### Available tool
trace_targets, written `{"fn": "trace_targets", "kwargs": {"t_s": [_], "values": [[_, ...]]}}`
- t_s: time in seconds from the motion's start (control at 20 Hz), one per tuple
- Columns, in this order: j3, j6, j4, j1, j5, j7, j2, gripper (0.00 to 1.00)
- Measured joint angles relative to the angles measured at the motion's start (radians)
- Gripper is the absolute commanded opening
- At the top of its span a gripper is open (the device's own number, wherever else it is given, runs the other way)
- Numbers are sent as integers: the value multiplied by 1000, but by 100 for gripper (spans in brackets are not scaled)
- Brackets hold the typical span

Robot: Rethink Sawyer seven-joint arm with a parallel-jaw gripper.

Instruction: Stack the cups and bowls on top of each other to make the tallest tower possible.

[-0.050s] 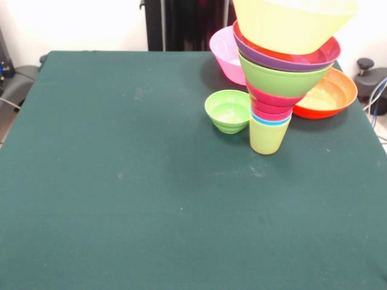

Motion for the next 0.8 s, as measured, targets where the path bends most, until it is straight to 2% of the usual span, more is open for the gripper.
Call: {"fn": "trace_targets", "kwargs": {"t_s": [0.8], "values": [[-33, 0, 0, 25, 0, 0, 0, 0]]}}
